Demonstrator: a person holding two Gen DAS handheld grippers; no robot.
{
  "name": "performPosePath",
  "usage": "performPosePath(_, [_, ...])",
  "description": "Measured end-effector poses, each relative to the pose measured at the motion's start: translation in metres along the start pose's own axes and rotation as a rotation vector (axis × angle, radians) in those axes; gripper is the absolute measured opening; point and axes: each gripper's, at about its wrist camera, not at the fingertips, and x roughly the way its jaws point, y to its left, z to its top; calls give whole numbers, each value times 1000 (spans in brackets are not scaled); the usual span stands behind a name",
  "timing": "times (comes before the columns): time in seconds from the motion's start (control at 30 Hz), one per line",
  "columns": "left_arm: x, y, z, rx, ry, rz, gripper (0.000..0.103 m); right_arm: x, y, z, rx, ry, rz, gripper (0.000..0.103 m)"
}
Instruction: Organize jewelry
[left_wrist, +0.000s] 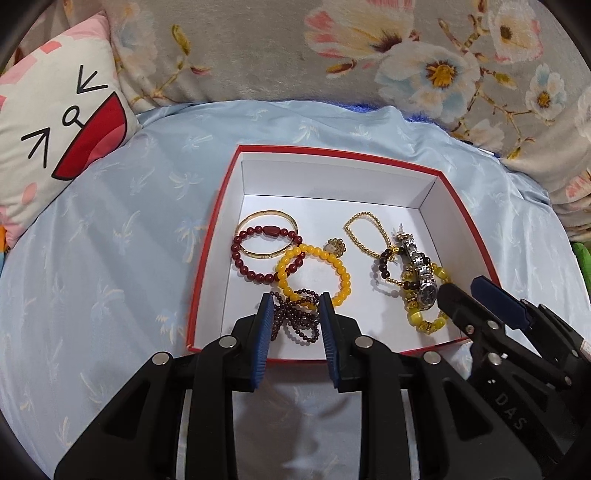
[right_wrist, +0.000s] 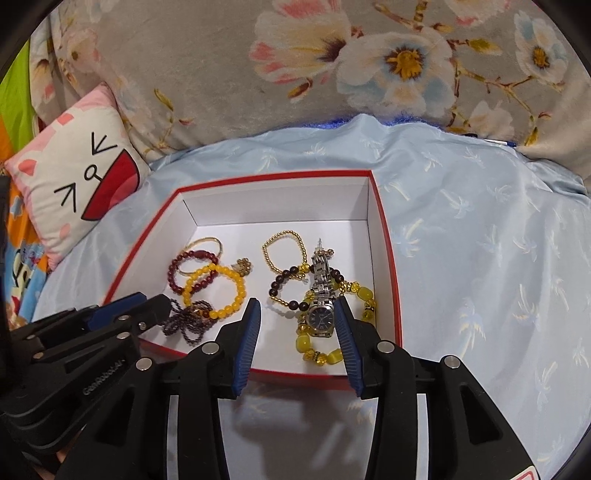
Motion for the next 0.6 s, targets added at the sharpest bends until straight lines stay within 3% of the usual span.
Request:
performPosePath(0.13, [-14,-2,-1,-1,-21,22,26,-12,4,-3,7,-3,3,43])
performPosePath(0.27, [-25,-3,-5,-1,-41,60,48,-22,9,-7,7,-9,-10,52])
performPosePath(0.6, [-38,4,-13,-4,-42,152,73,-35,7,-15,16,-3,-98,72])
